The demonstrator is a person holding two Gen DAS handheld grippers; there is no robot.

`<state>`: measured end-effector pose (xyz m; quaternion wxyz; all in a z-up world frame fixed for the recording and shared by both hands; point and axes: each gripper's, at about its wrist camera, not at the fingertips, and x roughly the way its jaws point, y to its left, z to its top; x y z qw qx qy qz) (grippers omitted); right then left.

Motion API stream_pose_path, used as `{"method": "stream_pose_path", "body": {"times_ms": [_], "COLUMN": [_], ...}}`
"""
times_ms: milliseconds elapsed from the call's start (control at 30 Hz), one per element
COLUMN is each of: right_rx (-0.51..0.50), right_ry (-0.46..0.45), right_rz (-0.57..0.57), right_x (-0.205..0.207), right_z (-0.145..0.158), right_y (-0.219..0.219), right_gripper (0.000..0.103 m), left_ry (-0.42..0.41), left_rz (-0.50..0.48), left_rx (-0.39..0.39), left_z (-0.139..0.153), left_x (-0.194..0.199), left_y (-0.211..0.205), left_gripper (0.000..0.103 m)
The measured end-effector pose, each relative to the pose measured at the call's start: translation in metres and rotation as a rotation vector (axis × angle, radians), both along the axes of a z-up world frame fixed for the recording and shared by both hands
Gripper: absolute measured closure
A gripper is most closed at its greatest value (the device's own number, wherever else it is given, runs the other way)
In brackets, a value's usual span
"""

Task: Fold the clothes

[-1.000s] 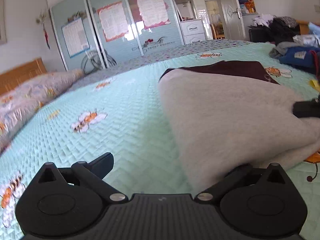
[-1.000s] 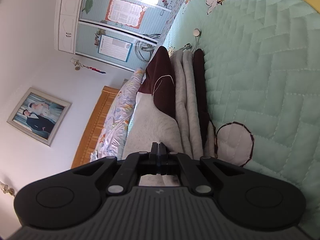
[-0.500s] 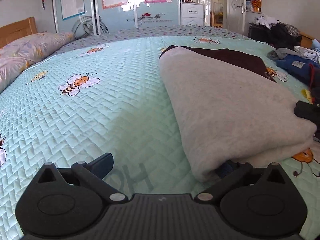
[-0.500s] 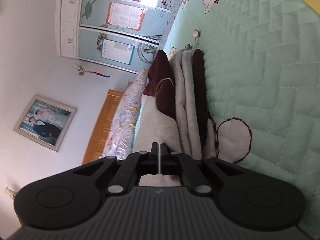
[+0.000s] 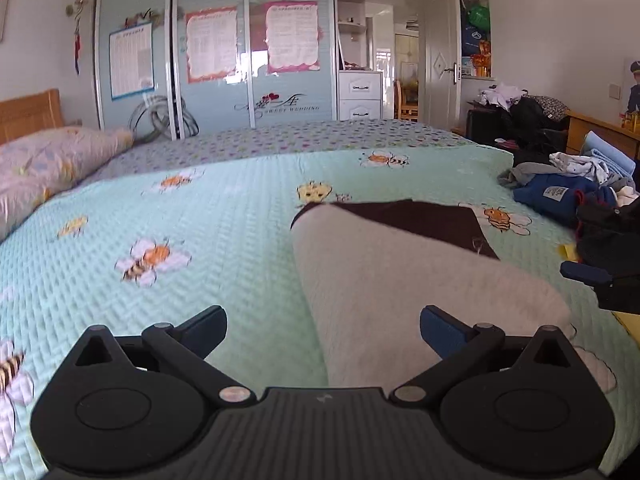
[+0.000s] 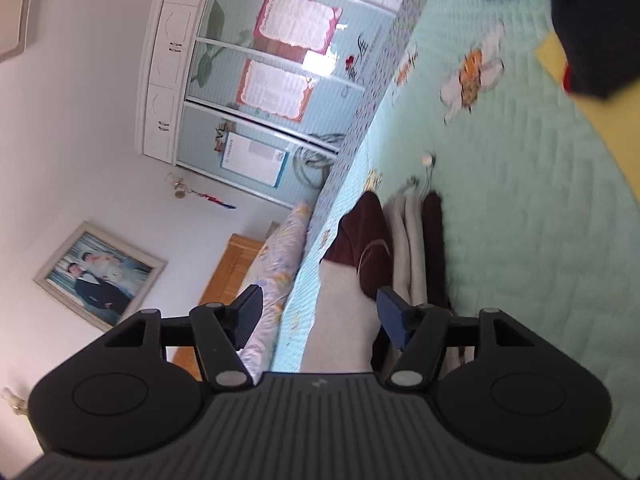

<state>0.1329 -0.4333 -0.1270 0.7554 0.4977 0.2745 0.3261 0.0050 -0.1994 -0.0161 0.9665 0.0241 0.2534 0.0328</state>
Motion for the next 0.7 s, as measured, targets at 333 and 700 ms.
{"method": "stream_pose_path", "body": {"times_ms": [333,700], "right_rx": [-0.089,-0.130], "right_ry": [-0.064,0.122], "right_rz": [0.182,0.185], "right_x": [0.033,0.035], "right_z": [0.023,-0.046], "right_y": [0.058,0.047], "right_gripper": [0.037,0.103], "left_ry": [0.161,0.153], "left_rz": [-0.020,-0.051], "left_rx": [0.100,0.139], "left_z": [-0.044,-0.065], "left_x": [0.076,0.070], "left_y": [-0.021,-0.027], "left_gripper": [0.000,0.000]}}
